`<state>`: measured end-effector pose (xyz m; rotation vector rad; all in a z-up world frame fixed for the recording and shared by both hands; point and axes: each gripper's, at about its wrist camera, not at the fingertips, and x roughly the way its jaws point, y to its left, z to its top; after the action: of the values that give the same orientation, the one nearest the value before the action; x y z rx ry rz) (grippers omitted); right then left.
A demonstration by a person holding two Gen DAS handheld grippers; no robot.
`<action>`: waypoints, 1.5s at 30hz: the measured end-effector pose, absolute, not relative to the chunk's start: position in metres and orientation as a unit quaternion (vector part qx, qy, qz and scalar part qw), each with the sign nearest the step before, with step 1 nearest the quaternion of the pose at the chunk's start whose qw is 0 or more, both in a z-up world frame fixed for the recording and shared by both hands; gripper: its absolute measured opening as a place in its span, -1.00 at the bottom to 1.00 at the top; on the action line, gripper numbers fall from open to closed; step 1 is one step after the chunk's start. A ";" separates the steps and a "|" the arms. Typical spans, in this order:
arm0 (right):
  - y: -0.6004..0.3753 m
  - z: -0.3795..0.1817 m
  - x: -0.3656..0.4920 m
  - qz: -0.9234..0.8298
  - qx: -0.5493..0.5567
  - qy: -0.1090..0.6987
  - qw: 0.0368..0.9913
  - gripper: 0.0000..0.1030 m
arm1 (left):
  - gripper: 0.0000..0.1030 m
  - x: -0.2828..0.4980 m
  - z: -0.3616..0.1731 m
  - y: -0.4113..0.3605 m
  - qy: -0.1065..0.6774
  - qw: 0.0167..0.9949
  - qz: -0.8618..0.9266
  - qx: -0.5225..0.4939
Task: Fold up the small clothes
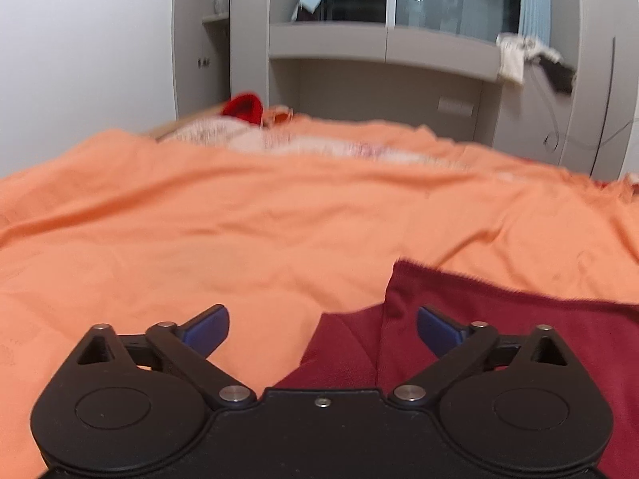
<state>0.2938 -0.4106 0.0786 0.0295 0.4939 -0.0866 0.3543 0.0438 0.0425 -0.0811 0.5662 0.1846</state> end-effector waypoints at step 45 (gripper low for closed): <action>-0.213 0.041 0.194 0.062 -0.167 0.180 0.967 1.00 | 0.99 0.284 0.002 0.100 0.306 0.938 0.090 -0.132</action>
<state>0.1944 -0.2128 0.0413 -0.3387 0.3630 0.1260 0.2841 0.1000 0.0025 -0.2705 0.6249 0.1845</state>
